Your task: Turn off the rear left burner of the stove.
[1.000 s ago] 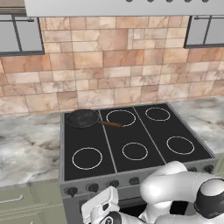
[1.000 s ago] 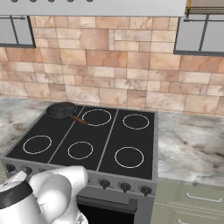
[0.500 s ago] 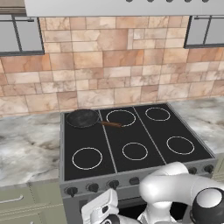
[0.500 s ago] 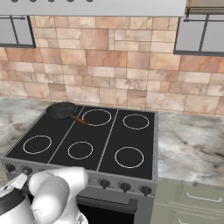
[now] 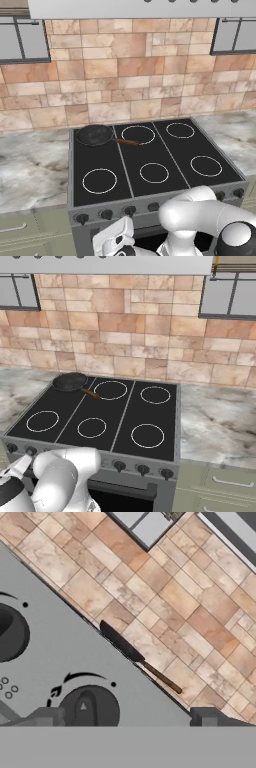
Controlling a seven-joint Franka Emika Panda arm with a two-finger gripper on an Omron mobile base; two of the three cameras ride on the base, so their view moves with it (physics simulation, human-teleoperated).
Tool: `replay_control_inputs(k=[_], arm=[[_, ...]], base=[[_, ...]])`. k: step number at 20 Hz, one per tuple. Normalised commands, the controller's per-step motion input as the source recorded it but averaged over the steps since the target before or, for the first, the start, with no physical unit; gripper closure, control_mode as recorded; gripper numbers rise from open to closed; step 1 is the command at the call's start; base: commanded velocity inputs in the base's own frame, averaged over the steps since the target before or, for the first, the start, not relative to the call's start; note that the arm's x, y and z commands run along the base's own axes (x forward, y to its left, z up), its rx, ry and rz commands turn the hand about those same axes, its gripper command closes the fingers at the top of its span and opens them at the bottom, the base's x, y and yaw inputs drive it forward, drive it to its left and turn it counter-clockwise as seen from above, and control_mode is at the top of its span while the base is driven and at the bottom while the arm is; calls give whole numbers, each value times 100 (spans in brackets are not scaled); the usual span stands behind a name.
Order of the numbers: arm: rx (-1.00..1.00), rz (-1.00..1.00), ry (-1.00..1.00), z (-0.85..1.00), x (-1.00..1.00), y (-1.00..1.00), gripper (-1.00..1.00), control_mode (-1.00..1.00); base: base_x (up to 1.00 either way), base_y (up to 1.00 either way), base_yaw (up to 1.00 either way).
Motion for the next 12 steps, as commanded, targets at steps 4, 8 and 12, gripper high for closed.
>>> replay_control_inputs(k=[4, 8, 12], arm=[[0, 0, 0, 0, 22, 0, -100, -100], [0, 0, 0, 0, 20, 0, -100, -100], [0, 0, 0, -15, 5, 0, -100, -100]], base=[[0, 0, 0], [0, 0, 0], [0, 0, 0]])
